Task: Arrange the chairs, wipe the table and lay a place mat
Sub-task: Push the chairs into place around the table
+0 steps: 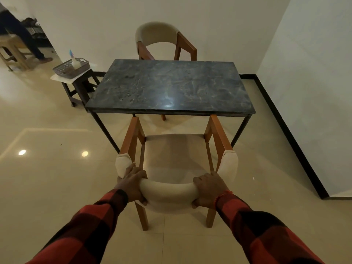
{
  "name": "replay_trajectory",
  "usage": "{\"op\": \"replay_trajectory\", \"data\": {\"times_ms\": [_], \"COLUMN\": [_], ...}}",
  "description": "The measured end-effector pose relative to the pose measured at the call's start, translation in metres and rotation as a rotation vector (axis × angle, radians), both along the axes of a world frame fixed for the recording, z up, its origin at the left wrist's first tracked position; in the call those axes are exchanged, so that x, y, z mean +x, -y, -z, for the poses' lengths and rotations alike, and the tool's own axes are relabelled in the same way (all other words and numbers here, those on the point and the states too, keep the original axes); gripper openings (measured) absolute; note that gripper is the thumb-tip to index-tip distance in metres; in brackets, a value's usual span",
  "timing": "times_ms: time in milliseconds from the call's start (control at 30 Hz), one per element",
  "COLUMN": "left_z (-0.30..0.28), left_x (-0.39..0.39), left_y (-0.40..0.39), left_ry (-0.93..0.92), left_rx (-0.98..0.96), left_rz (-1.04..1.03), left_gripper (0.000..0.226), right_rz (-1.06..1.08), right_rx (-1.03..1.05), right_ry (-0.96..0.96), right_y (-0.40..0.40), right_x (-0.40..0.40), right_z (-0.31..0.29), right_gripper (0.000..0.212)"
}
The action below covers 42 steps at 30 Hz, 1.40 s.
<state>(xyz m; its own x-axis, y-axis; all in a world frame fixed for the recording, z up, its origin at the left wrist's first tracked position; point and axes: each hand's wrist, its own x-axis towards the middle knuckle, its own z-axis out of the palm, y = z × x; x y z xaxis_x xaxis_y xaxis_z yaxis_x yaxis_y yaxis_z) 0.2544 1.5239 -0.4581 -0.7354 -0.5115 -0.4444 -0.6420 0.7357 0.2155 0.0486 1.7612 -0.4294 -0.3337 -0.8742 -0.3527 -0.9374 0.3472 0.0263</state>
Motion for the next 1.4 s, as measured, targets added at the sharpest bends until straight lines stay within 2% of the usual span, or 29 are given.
{"op": "replay_trajectory", "data": {"times_ms": [100,167,300,367,833,1000,1167,1233,1300,1400], "left_z": [-0.006,-0.006,-0.005,-0.007,-0.017,-0.016,-0.015,-0.018,-0.025,-0.036], "left_x": [-0.001,-0.004,-0.013,-0.016,-0.035,-0.036,-0.034,-0.034,-0.039,-0.049], "left_y": [-0.017,-0.029,-0.033,-0.029,0.003,0.004,-0.003,-0.007,-0.012,-0.019], "left_ry": [0.045,0.017,-0.016,-0.007,0.067,0.111,0.141,0.091,-0.016,-0.223], "left_rx": [-0.163,-0.146,-0.086,-0.067,-0.096,-0.161,-0.216,-0.181,-0.128,-0.104], "left_rz": [0.19,0.293,0.256,0.257,0.306,0.321,0.285,0.284,0.277,0.232], "left_gripper": [0.095,0.097,0.07,0.065,0.072,0.077,0.102,0.115,0.121,0.112], "right_rz": [0.028,0.043,0.009,-0.009,-0.002,0.057,0.094,0.11,0.122,0.187], "right_rx": [0.055,0.05,0.081,0.096,0.08,0.11,0.074,0.046,0.023,-0.058], "right_ry": [0.015,0.028,0.06,0.062,0.057,0.101,0.127,0.131,0.115,0.094], "right_y": [-0.014,-0.017,-0.009,-0.006,0.015,0.018,0.015,0.014,0.012,0.012], "right_x": [-0.015,-0.022,-0.028,-0.03,-0.039,-0.036,-0.028,-0.026,-0.024,-0.024], "right_z": [0.007,0.009,0.009,0.009,0.006,0.009,0.001,-0.002,-0.005,-0.011], "right_gripper": [0.096,0.093,0.07,0.066,0.068,0.081,0.112,0.114,0.106,0.092]}}
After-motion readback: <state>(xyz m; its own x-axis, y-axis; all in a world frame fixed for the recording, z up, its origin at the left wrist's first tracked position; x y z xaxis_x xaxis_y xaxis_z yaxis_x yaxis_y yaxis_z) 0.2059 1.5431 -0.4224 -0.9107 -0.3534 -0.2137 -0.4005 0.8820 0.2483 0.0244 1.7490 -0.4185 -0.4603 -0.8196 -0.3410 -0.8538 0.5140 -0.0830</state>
